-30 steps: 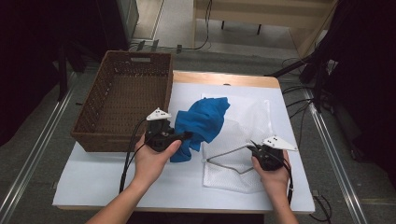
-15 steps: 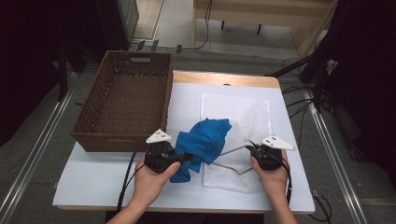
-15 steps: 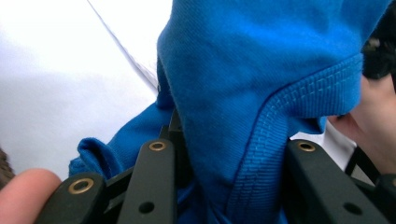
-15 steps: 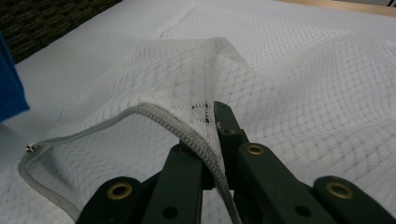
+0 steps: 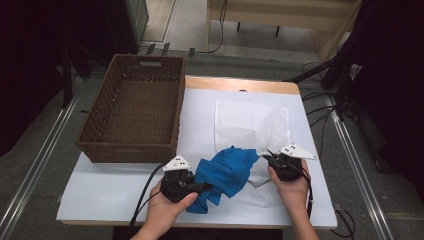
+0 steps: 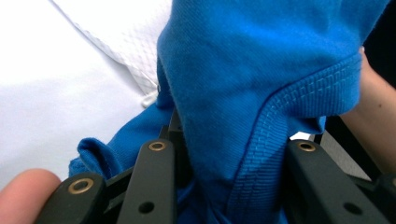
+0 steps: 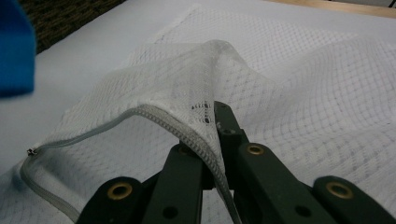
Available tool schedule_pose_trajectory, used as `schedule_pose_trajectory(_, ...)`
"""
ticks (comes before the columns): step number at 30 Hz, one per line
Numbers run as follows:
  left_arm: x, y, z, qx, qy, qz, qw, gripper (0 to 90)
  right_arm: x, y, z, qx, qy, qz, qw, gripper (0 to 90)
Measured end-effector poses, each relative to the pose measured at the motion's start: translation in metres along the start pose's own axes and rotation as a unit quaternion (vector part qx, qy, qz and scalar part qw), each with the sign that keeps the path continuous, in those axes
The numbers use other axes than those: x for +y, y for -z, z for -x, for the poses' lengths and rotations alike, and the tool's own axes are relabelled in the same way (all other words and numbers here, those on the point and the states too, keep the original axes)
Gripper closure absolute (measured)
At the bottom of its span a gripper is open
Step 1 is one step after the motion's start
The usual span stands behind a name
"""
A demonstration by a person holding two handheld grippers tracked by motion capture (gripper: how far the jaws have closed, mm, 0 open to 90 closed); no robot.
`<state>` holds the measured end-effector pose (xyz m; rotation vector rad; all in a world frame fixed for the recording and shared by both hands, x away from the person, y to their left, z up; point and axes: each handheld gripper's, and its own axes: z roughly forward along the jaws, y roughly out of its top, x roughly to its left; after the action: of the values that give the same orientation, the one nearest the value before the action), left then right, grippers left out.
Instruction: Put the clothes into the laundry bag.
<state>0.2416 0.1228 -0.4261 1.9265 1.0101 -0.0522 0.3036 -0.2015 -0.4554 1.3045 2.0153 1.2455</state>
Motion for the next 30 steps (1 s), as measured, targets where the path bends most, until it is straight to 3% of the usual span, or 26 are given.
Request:
schedule_pose_trajectory(5,-0.004,-0.009,0.006,-0.018,-0.01,-0.019,0.9996,67.2,0.002,-0.001,0.001,0.003,-0.002,-0.001,1.0,90.0)
schedule_pose_trajectory(9,-0.006,-0.024,0.012,-0.032,-0.027,-0.049,0.998,66.7,0.002,-0.003,0.001,0.002,-0.003,-0.003,1.0,90.0)
schedule_pose_trajectory(15,-0.004,-0.039,0.013,-0.018,-0.026,-0.069,0.9971,66.4,0.005,0.001,0.002,0.004,-0.004,0.008,1.0,90.0)
schedule_pose_trajectory(18,-0.001,-0.047,0.016,-0.023,-0.038,-0.093,0.9946,64.4,0.007,0.004,0.0,0.009,-0.005,0.014,0.9998,90.0)
schedule_pose_trajectory(24,0.008,-0.049,0.017,-0.021,-0.03,-0.088,0.9955,63.6,0.011,0.008,-0.007,0.015,-0.001,0.024,0.9996,90.0)
schedule_pose_trajectory(30,0.013,-0.048,0.017,-0.001,-0.022,-0.077,0.9968,64.1,0.015,0.012,-0.014,0.021,0.005,0.037,0.9991,90.0)
